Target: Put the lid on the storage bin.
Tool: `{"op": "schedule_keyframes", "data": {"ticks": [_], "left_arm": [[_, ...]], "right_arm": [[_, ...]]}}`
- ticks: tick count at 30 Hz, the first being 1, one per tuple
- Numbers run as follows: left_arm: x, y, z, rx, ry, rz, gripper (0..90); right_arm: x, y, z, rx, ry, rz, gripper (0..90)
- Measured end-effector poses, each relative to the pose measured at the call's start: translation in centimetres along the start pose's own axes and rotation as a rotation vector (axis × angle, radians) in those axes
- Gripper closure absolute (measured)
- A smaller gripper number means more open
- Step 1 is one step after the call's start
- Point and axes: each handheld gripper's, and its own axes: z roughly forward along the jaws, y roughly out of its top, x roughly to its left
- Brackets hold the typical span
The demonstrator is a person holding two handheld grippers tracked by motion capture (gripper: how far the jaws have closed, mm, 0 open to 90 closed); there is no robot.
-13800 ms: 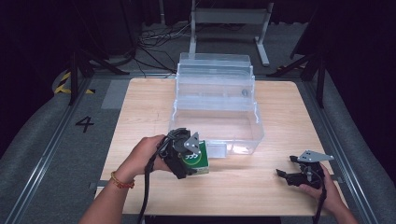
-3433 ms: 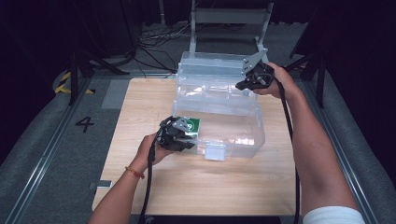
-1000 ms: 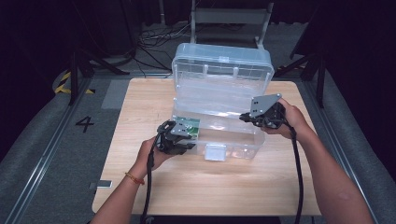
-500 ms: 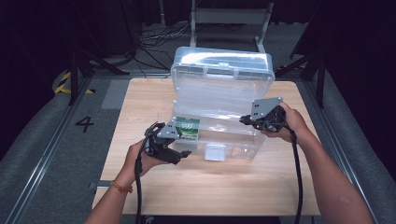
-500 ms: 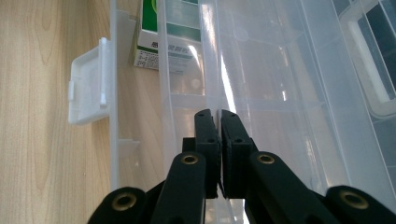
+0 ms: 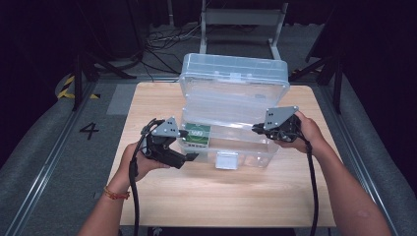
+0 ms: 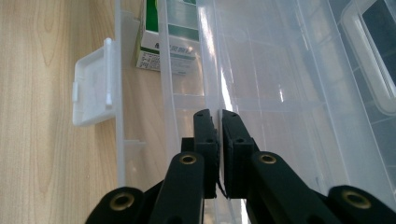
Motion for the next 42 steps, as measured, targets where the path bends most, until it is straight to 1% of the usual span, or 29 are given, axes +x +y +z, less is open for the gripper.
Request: {"op": "schedule_keyframes", "data": {"ticks": [1,2,4,5,6,8,9,10,11,12,13,14,15,16,17,18,19,20,21,23,24,26,27,28,29,30,35,40,42], "left_arm": [[0.1,0.2,-0.3,-0.013,0.009,-0.003,14.8],[0.1,0.3,-0.5,-0.03,0.005,-0.002,17.3],[0.3,0.6,-0.8,-0.045,0.004,0.0,16.1],[0.3,0.6,-0.8,-0.045,0.004,0.0,17.2],[0.5,0.9,-1.1,-0.044,0.029,-0.008,16.3],[0.7,1.0,-1.1,-0.055,0.018,-0.019,19.2],[1.0,1.2,-1.2,-0.052,0.031,-0.022,19.2],[1.2,1.3,-1.3,-0.052,0.03,-0.024,18.7],[1.4,1.4,-1.3,-0.048,0.037,-0.021,22.1],[1.6,1.6,-1.3,-0.038,0.068,-0.018,25.7],[2.0,1.7,-1.3,-0.043,0.062,-0.024,25.7],[2.4,1.8,-1.4,-0.044,0.054,-0.025,29.4],[2.6,2.0,-1.3,-0.04,0.072,-0.026,33.4],[2.9,2.1,-1.3,-0.039,0.084,-0.028,33.5],[3.4,2.2,-1.3,-0.053,0.058,-0.04,35.9],[3.8,2.3,-1.2,-0.054,0.061,-0.048,42.3],[4.1,2.5,-1.1,-0.048,0.08,-0.045,42.6],[4.4,2.5,-1.0,-0.049,0.071,-0.041,43.5],[4.7,2.6,-0.9,-0.052,0.064,-0.047,48.1],[5.0,2.7,-0.8,-0.054,0.073,-0.061,49.4],[5.5,2.8,-0.9,-0.078,0.068,-0.071,53.3],[5.8,2.8,-1.0,-0.09,0.059,-0.08,58.4],[6.0,2.7,-1.1,-0.09,0.037,-0.083,62.6],[6.0,2.7,-1.1,-0.09,0.037,-0.083,70.0],[6.2,2.7,-0.9,-0.072,0.025,-0.09,70.0],[6.3,2.5,-0.6,-0.059,0.045,-0.095,70.2],[6.5,2.1,-0.2,-0.067,0.036,-0.115,72.1],[6.4,2.0,0.1,-0.061,0.046,-0.103,75.5],[6.3,2.0,0.0,-0.07,0.047,-0.1,78.5]], "right_arm": [[0.0,0.0,0.0,0.0,0.001,0.001,86.7],[0.0,0.0,0.0,-0.002,-0.001,0.002,86.7],[0.1,-0.1,0.0,-0.007,0.002,0.004,86.6],[0.1,-0.1,0.0,-0.007,0.003,0.005,86.6],[0.2,-0.1,0.0,-0.006,0.001,0.008,86.5],[0.2,-0.2,0.0,-0.007,0.0,0.01,86.6],[0.2,-0.2,0.0,-0.007,-0.002,0.009,86.5],[0.3,-0.2,0.0,-0.006,-0.005,0.005,86.4],[0.3,-0.2,0.1,-0.008,-0.006,0.007,86.4],[0.4,-0.2,0.1,-0.008,-0.005,0.008,86.4],[0.5,-0.2,0.1,-0.007,-0.004,0.009,86.3],[0.6,-0.2,0.1,-0.003,-0.008,0.006,86.3],[0.7,-0.2,0.1,0.0,-0.008,0.003,86.2],[0.7,-0.2,0.1,0.001,-0.008,0.004,86.1],[0.8,-0.2,0.1,-0.001,-0.005,0.003,86.0],[0.8,-0.3,0.2,-0.002,-0.004,0.0,85.9],[0.9,-0.3,0.2,-0.001,-0.005,-0.002,85.8],[1.0,-0.4,0.2,-0.001,-0.003,-0.001,85.9],[1.0,-0.4,0.2,-0.001,-0.004,0.0,85.8],[1.1,-0.4,0.2,-0.003,-0.002,0.003,85.8],[1.3,-0.5,0.3,0.007,-0.011,0.005,85.5],[1.4,-0.7,0.5,0.022,-0.021,0.01,85.1],[1.4,-0.9,0.7,0.033,-0.025,0.013,84.6],[1.5,-1.1,0.8,0.035,-0.034,0.009,84.4],[1.5,-1.1,0.8,0.035,-0.034,0.009,84.4],[1.8,-1.3,1.0,0.025,-0.034,0.013,84.5],[1.8,-1.8,0.9,-0.006,-0.028,0.041,84.5],[2.2,-2.1,0.9,-0.019,-0.045,0.05,83.2],[2.2,-2.2,0.7,-0.034,-0.052,0.074,83.1]]}}
